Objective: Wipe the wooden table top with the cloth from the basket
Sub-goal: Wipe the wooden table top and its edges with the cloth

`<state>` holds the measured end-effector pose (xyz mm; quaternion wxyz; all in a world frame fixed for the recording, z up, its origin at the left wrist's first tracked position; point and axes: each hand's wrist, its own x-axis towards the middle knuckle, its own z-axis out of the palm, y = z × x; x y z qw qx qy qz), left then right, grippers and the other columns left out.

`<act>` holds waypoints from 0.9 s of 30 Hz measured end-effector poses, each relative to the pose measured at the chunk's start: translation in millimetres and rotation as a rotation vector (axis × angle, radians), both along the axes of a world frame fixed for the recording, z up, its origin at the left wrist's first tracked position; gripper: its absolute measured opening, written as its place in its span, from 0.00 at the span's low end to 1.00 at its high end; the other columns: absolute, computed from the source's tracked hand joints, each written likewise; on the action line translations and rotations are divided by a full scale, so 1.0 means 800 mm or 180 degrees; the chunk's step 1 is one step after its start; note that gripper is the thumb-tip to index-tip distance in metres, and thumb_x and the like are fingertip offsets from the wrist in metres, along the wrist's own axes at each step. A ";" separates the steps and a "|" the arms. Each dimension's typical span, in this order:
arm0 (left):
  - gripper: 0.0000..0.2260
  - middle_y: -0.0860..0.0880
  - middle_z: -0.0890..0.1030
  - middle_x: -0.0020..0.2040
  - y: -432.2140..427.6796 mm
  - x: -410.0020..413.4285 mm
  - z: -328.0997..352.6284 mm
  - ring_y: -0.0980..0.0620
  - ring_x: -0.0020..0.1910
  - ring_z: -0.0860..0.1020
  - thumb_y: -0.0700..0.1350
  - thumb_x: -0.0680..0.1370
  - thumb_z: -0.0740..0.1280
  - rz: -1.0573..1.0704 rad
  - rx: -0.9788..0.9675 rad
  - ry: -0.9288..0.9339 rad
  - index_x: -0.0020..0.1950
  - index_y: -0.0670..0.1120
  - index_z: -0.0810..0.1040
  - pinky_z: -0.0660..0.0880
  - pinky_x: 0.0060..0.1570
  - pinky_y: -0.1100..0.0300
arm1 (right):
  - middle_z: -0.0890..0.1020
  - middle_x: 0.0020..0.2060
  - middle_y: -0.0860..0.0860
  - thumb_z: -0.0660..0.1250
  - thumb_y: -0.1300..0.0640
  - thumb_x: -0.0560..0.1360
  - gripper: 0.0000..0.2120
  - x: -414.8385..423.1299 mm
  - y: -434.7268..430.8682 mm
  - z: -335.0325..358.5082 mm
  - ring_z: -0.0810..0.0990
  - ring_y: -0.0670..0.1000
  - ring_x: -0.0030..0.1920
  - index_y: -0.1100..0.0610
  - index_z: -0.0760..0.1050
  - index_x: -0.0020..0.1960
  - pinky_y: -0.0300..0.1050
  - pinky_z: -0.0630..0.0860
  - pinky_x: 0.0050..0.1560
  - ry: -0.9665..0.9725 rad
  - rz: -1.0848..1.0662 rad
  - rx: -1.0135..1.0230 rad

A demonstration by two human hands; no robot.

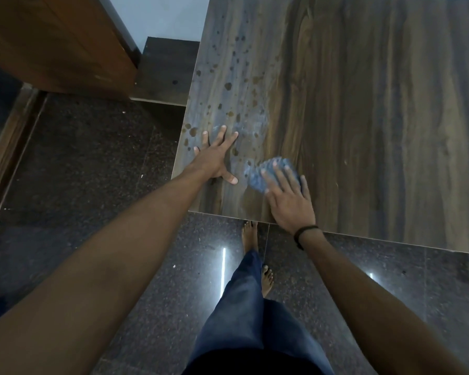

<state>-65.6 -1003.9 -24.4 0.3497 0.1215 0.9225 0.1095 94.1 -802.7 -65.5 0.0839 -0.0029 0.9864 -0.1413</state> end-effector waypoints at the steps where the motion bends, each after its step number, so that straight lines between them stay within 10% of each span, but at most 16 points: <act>1: 0.62 0.55 0.32 0.80 -0.001 0.001 -0.001 0.37 0.77 0.31 0.53 0.62 0.83 -0.0004 -0.0012 0.0005 0.81 0.61 0.39 0.41 0.72 0.30 | 0.51 0.82 0.46 0.48 0.48 0.85 0.25 -0.001 -0.011 0.002 0.45 0.52 0.81 0.42 0.49 0.82 0.63 0.47 0.79 -0.0017 -0.0278 -0.0053; 7: 0.62 0.55 0.32 0.80 -0.004 0.004 -0.002 0.37 0.77 0.31 0.54 0.62 0.83 -0.0026 0.0048 0.0038 0.81 0.61 0.40 0.40 0.72 0.31 | 0.49 0.82 0.47 0.49 0.48 0.85 0.27 0.083 0.023 -0.008 0.45 0.52 0.82 0.43 0.48 0.82 0.65 0.55 0.77 0.0099 0.0470 0.0222; 12: 0.63 0.55 0.31 0.80 -0.003 0.002 -0.001 0.37 0.77 0.31 0.53 0.62 0.83 -0.0018 0.0017 0.0011 0.80 0.62 0.39 0.40 0.72 0.30 | 0.48 0.82 0.50 0.51 0.49 0.85 0.27 0.067 0.020 -0.006 0.44 0.54 0.81 0.44 0.49 0.82 0.66 0.50 0.78 -0.0037 -0.1237 0.0019; 16: 0.63 0.55 0.31 0.79 0.001 0.001 0.000 0.36 0.77 0.31 0.54 0.62 0.83 -0.0057 -0.0051 -0.0040 0.80 0.61 0.38 0.42 0.72 0.29 | 0.53 0.82 0.49 0.52 0.50 0.84 0.26 0.051 -0.033 -0.007 0.47 0.53 0.82 0.44 0.52 0.82 0.64 0.54 0.77 0.0170 0.0214 0.0027; 21: 0.62 0.55 0.30 0.79 -0.005 -0.015 0.012 0.35 0.77 0.32 0.54 0.62 0.83 -0.0179 -0.0157 -0.0009 0.81 0.61 0.40 0.46 0.71 0.27 | 0.49 0.82 0.45 0.49 0.48 0.85 0.26 -0.041 -0.020 0.000 0.44 0.51 0.81 0.41 0.49 0.82 0.64 0.49 0.78 -0.0073 -0.0669 -0.0173; 27: 0.64 0.53 0.28 0.79 -0.015 -0.045 0.018 0.34 0.76 0.30 0.51 0.62 0.84 -0.0136 -0.0241 -0.0157 0.81 0.61 0.38 0.44 0.73 0.29 | 0.53 0.82 0.49 0.49 0.48 0.84 0.26 0.066 -0.052 0.005 0.48 0.53 0.82 0.45 0.53 0.82 0.64 0.57 0.77 0.0023 0.0235 0.0054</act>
